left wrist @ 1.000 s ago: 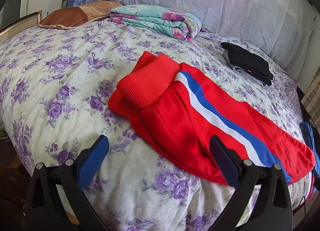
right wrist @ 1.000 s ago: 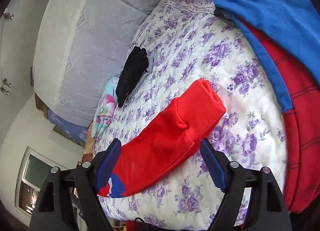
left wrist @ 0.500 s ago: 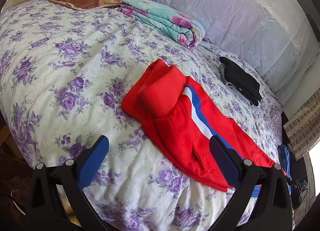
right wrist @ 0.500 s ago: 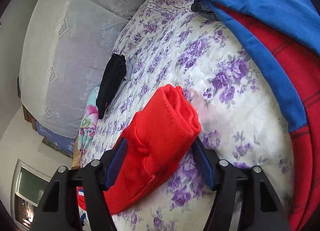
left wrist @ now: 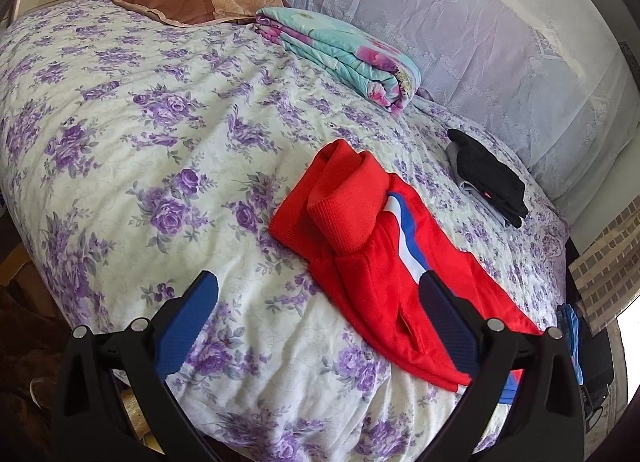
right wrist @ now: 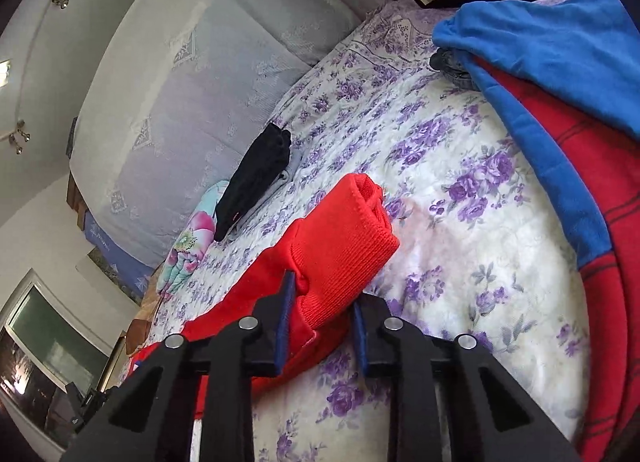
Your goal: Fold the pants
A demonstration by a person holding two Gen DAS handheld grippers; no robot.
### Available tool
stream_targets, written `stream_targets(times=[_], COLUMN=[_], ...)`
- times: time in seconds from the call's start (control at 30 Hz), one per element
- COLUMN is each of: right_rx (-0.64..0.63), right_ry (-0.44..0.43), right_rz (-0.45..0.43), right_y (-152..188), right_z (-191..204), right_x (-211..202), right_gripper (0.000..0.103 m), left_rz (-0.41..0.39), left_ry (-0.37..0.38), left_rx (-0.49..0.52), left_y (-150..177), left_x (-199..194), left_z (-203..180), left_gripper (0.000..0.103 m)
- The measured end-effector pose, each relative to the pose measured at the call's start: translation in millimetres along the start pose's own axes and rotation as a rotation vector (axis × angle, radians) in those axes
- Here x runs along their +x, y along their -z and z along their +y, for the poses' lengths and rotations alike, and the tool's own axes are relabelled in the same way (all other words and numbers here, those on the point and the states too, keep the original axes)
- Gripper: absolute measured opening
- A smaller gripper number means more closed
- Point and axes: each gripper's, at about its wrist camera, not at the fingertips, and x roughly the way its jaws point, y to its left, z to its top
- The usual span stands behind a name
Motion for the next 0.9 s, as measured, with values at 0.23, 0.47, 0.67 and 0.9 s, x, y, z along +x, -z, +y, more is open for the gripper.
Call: stream_targets(times=[0.23, 0.47, 0.67, 0.9], right_rx=[-0.255, -0.672, -1.029, -1.268], right_ry=[0.146, 0.213, 0.224, 0.226], right_rz=[-0.026, -0.004, 0.083, 0.173], right_y=[-19, 13, 96, 179], right_z=[80, 200, 279, 311], right_x=[1, 40, 97, 138], right_gripper=[0.023, 0.023, 0.022, 0.019], left_rz=[-0.038, -0.097, -0.117, -0.128], left_ry=[-0.021, -0.002, 0.005, 0.009], left_rx=[-0.003, -0.024, -0.047, -0.070], left_y=[-6, -15, -19, -21], left_x=[-10, -33, -43, -46], left_z=[6, 14, 23, 31], left_gripper=[0.098, 0.098, 0.098, 0.098])
